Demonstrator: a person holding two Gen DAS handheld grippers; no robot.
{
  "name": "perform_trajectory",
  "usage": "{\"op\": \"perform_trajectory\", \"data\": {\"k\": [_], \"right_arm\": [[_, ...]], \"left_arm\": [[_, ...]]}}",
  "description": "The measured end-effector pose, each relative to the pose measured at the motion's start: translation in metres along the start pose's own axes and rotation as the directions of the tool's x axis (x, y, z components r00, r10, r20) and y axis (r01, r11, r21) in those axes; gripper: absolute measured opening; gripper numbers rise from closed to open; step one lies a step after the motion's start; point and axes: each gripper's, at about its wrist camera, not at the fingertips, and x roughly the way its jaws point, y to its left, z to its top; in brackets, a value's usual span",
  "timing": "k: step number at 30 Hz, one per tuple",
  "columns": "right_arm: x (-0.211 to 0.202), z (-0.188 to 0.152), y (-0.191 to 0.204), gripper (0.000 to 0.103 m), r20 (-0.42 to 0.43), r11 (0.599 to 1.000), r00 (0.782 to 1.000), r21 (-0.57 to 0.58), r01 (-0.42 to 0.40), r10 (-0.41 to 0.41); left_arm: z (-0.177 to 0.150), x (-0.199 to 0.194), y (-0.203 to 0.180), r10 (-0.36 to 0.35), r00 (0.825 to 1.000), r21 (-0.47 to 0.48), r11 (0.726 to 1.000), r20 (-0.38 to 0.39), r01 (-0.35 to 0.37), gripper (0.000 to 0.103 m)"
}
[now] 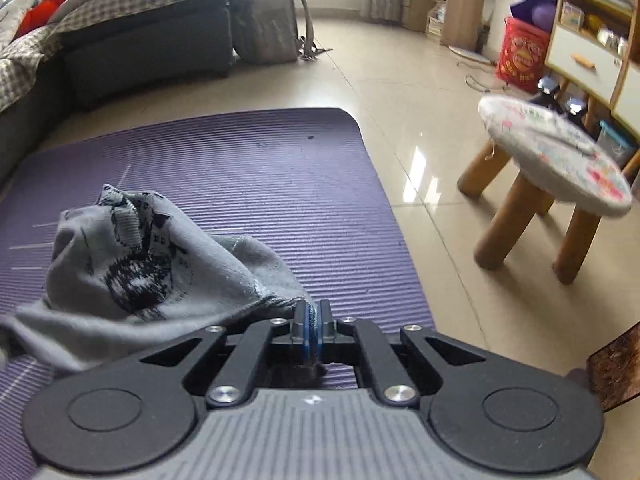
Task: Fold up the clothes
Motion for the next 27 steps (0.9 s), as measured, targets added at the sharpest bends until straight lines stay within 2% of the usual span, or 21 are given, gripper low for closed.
{"op": "perform_trajectory", "data": {"k": [3,5,6,8,9,10,13,16,18,21,23,27], "right_arm": [[0.011,-0.003,0.007,0.02,-0.039,0.997,0.997,-0.022,-0.074,0.074],[0.01,-0.005,0.026,0.033,-0.038,0.982,0.989,-0.121,-0.145,0.141],[0.009,-0.007,0.037,0.034,-0.039,0.968,0.984,-0.176,-0.179,0.175],[0.003,-0.013,0.058,0.035,-0.047,0.93,0.969,-0.274,-0.245,0.241],[-0.001,-0.02,0.075,0.035,-0.056,0.884,0.95,-0.352,-0.307,0.307],[-0.002,-0.024,0.088,0.036,-0.057,0.853,0.939,-0.402,-0.332,0.339],[-0.001,-0.03,0.116,0.039,-0.048,0.797,0.925,-0.492,-0.35,0.377],[0.002,-0.032,0.134,0.042,-0.038,0.769,0.909,-0.518,-0.373,0.415],[0.006,-0.032,0.141,0.046,-0.047,0.752,0.896,-0.527,-0.397,0.441],[0.009,-0.035,0.148,0.049,-0.053,0.72,0.89,-0.568,-0.399,0.452],[0.01,-0.036,0.15,0.049,-0.044,0.716,0.895,-0.583,-0.384,0.445],[0.021,-0.033,0.149,0.049,-0.061,0.742,0.9,-0.544,-0.392,0.431]], "left_arm": [[0.01,0.016,-0.004,-0.056,0.998,0.018,0.998,0.016,0.056,0.004],[0.012,0.019,-0.003,-0.077,0.996,0.014,0.997,0.035,0.077,0.004],[0.016,0.022,0.0,-0.103,0.993,0.0,0.995,0.051,0.103,0.004],[0.015,0.024,0.004,-0.149,0.986,-0.022,0.988,0.071,0.151,0.004],[0.018,0.026,0.007,-0.191,0.978,-0.04,0.98,0.081,0.194,0.004],[0.019,0.028,0.007,-0.206,0.975,-0.046,0.977,0.082,0.21,0.004],[0.019,0.031,0.001,-0.25,0.965,-0.041,0.966,0.081,0.254,0.004],[0.018,0.024,-0.004,-0.29,0.954,-0.013,0.956,0.073,0.292,0.004],[0.017,0.02,-0.008,-0.334,0.94,0.016,0.943,0.073,0.333,0.003],[0.018,0.017,-0.013,-0.419,0.905,0.044,0.908,0.072,0.417,0.003],[0.018,0.015,-0.017,-0.43,0.9,0.062,0.902,0.066,0.427,0.003],[0.017,0.017,-0.023,-0.397,0.916,0.077,0.916,0.052,0.393,0.005]]}}
